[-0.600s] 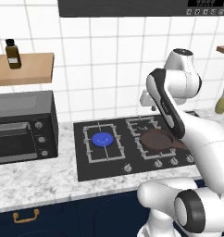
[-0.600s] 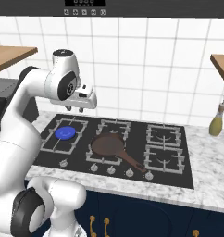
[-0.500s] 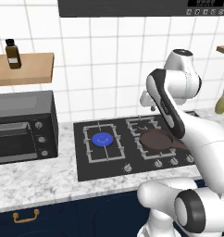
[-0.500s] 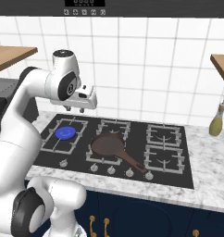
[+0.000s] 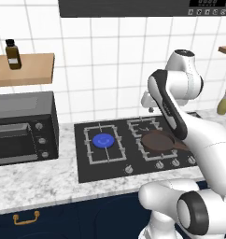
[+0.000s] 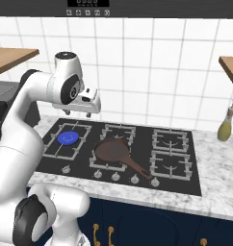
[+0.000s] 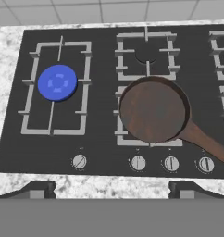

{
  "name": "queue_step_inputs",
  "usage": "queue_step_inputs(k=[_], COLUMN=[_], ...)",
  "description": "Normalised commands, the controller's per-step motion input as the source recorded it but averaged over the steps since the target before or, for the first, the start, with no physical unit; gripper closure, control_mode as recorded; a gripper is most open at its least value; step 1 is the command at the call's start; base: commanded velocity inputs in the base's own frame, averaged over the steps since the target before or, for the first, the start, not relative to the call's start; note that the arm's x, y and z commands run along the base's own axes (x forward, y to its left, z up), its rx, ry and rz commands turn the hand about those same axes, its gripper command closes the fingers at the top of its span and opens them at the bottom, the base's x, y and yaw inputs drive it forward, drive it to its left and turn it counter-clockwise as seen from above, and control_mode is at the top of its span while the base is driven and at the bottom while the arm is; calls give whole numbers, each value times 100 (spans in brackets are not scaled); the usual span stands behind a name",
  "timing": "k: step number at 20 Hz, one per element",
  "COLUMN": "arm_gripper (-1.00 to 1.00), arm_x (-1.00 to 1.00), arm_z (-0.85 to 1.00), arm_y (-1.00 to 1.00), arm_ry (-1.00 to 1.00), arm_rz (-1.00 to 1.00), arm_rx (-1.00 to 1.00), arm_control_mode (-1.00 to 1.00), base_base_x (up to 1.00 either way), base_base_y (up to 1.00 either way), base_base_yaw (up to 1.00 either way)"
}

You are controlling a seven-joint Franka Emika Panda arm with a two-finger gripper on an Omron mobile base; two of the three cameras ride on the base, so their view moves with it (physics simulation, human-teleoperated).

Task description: Turn off the left burner of the stove.

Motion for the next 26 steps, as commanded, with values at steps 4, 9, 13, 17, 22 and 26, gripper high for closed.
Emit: queue_step_inputs(k=[4, 9, 13, 17, 22, 26], arm_gripper=[-100, -100, -100, -100, -100, -100], arm_x=[0, -26, -60, -61, -59, -42], arm_z=[0, -15, -27, -26, -29, -34], arm_y=[0, 0, 18, 47, 53, 48], arm_ry=[0, 2, 1, 1, 2, 3], arm_rz=[0, 0, 4, 16, 22, 49], arm_rx=[0, 0, -5, -12, -13, -17], arm_control_mode=[-100, -100, -100, -100, -100, -100], base_base_x=[0, 0, 0, 0, 0, 0], base_base_y=[0, 0, 0, 0, 0, 0], base_base_yaw=[0, 0, 0, 0, 0, 0])
